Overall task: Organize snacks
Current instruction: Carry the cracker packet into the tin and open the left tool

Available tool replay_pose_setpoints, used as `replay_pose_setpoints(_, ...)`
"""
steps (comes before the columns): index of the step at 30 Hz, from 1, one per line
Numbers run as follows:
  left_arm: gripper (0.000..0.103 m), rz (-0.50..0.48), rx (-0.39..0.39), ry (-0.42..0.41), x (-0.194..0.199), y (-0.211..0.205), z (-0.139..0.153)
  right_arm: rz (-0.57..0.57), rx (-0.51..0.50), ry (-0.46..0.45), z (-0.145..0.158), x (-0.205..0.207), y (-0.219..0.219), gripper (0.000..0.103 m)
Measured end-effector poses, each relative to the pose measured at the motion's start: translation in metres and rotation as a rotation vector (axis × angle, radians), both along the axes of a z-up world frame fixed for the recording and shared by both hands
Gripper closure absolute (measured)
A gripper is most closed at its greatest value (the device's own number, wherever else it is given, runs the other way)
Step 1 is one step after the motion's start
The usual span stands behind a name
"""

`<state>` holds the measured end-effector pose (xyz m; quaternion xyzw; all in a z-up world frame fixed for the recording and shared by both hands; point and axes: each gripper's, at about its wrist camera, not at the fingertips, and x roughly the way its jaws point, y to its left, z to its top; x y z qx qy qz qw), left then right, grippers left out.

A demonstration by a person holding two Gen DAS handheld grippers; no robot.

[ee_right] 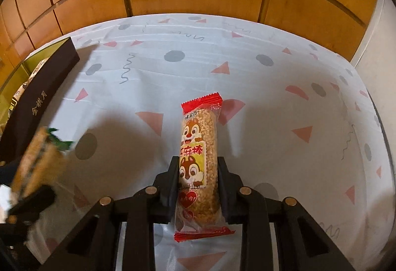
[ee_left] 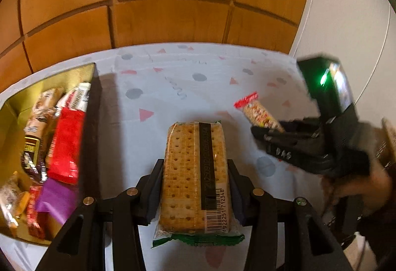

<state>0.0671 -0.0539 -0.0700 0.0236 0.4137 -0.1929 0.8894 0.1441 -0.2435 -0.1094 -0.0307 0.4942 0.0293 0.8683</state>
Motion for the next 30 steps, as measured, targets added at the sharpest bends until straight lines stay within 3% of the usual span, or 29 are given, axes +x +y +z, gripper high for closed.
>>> replay_pose_setpoints(8, 0.055, 0.155, -0.070, -0.010, 0.014, 0.075, 0.043, 0.018, -0.033, -0.041, -0.002, -0.006, 0.004, 0.074)
replay_pose_setpoints(13, 0.055, 0.342, -0.090, 0.049, 0.039, 0.154, 0.047, 0.024, -0.027, -0.047, -0.002, -0.007, 0.003, 0.074)
replay_pose_setpoints(21, 0.055, 0.524, -0.095, 0.139, 0.081, 0.236, 0.030, 0.024, -0.016, -0.057, -0.001, -0.009, 0.001, 0.074)
replay_pose_setpoints(27, 0.055, 0.564, -0.063, 0.243, 0.118, 0.246, -0.008, 0.019, -0.005, -0.062, -0.002, -0.009, 0.000, 0.074)
replay_pose_setpoints(30, 0.054, 0.579, -0.064, 0.252, 0.116, 0.245, -0.015, 0.016, -0.006, -0.062, -0.002, -0.009, 0.000, 0.074)
